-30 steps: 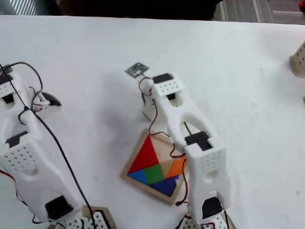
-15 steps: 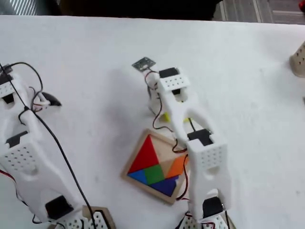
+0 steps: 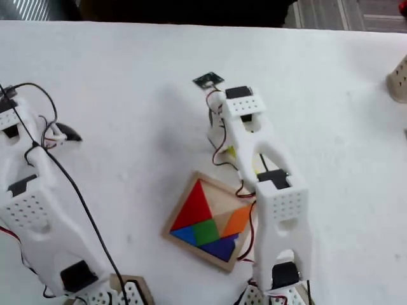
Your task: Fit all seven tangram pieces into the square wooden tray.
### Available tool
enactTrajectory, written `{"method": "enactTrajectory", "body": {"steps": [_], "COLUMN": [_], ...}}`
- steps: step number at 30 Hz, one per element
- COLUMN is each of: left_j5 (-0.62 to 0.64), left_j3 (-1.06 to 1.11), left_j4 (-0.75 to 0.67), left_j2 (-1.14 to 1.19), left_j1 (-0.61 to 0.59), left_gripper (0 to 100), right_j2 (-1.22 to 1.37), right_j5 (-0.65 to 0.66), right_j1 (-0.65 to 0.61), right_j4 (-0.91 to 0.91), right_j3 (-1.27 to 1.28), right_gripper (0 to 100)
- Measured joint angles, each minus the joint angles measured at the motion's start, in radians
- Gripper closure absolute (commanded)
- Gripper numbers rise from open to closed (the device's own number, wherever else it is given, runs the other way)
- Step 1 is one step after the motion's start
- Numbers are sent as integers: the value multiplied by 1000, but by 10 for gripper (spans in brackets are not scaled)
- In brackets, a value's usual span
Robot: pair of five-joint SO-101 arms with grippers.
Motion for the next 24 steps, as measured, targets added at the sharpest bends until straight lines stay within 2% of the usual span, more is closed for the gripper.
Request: {"method": "enactTrajectory", "body": {"steps": [13, 24], "left_j5": [0, 0], "left_j3": [0, 0], "left_j4": [0, 0], "left_j2": [0, 0], "left_j1": [0, 0], "left_gripper": [627, 627], "right_j2": [0, 2], "right_j5": [-9, -11], "right_j1": [9, -20], "right_j4": [49, 282], "right_j3": [0, -157], "right_gripper": [980, 980]}}
